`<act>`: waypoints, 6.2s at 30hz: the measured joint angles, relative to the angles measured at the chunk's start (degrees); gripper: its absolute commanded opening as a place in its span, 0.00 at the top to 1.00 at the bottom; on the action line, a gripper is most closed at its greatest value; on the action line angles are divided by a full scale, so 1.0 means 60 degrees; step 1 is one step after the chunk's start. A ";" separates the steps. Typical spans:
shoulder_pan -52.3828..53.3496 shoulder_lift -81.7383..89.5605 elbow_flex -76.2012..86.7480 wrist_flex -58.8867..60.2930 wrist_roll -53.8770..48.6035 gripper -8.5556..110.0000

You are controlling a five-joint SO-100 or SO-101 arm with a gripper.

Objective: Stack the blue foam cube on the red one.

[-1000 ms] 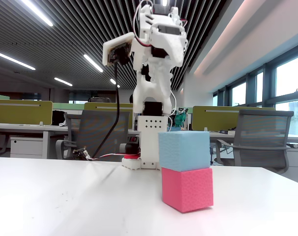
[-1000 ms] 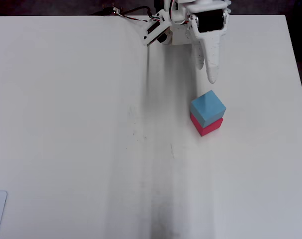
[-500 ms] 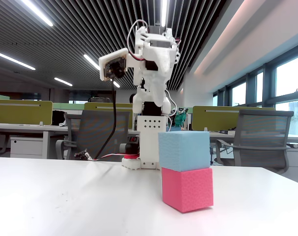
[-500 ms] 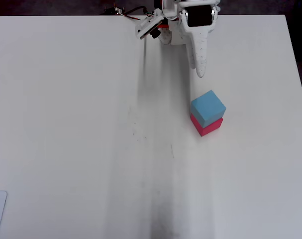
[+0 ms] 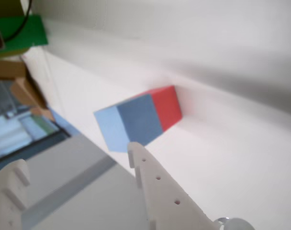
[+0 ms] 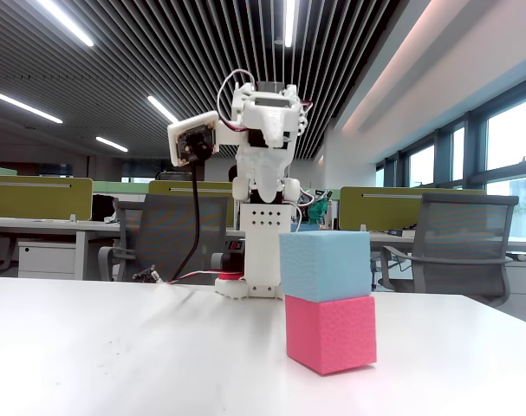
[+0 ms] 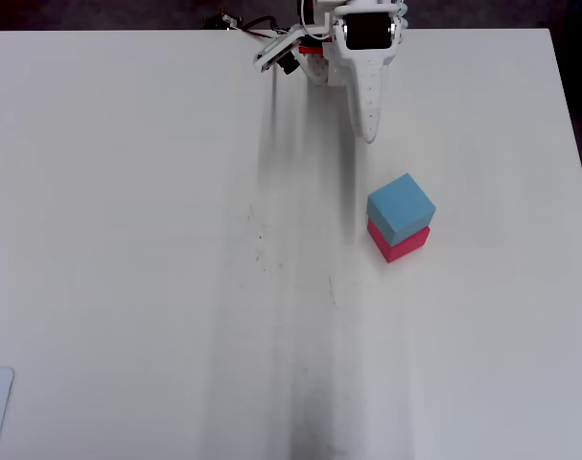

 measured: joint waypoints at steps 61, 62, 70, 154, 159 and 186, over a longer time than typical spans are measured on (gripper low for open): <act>0.0483 0.1011 0.2153 -0.1816 0.0234 0.72; 0.0469 0.1011 0.2241 -0.1904 0.0234 0.72; 0.0498 0.1011 0.2476 -0.2080 0.0234 0.72; 0.0601 0.1011 0.3501 -0.2856 0.0234 0.71; 0.0601 0.1011 0.3501 -0.2856 0.0234 0.71; 0.0615 0.1011 0.3501 -0.2856 0.0234 0.71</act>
